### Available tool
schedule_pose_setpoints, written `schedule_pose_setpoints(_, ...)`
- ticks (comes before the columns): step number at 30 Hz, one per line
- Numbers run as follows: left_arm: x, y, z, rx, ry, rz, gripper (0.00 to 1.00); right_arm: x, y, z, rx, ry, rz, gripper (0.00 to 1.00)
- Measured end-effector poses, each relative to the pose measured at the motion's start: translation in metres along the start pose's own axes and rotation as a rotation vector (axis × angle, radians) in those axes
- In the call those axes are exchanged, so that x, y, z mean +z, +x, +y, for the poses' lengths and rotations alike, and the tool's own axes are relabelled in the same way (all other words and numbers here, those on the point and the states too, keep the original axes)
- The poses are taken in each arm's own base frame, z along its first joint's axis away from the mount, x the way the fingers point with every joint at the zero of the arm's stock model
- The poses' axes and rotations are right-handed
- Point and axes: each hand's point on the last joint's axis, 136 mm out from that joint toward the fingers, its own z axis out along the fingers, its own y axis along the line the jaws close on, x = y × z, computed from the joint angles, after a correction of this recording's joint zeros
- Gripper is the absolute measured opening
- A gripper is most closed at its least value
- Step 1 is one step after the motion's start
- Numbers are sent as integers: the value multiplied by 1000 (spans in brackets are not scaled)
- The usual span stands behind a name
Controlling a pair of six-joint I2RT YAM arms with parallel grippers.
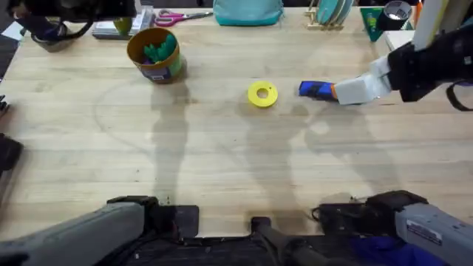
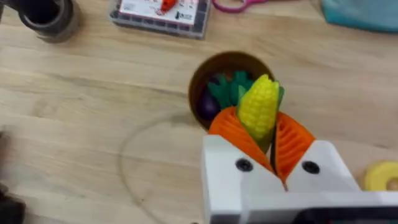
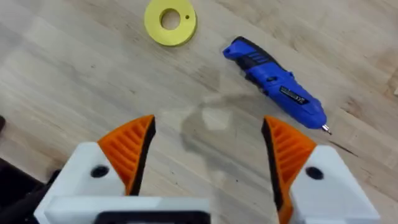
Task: Pick up the gripper from the table and insert it into the empty holder that is missing its gripper. Then pick up a screw, insert it into the mounting hole, and use the screwdriver to tighten it. Finally, clean up the table by picking up the vegetable and placing it into the bucket.
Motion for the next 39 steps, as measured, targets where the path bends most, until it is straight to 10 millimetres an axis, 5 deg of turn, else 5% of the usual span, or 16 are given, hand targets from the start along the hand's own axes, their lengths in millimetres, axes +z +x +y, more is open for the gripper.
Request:
schedule_pose_setpoints(11,88,-5,7,-21,-47,32,32,0,0,0,0,0,0,997)
schedule_pose_setpoints(20,105,7,6,-11,-52,77,48,0,0,0,0,0,0,997)
schedule_pose_setpoints(26,105,8,7,-8,-52,81,922,0,0,0,0,0,0,997)
schedule_pose_setpoints(39,88,20,10,1,-57,134,986,0,-1,0,-1,1,-4,997)
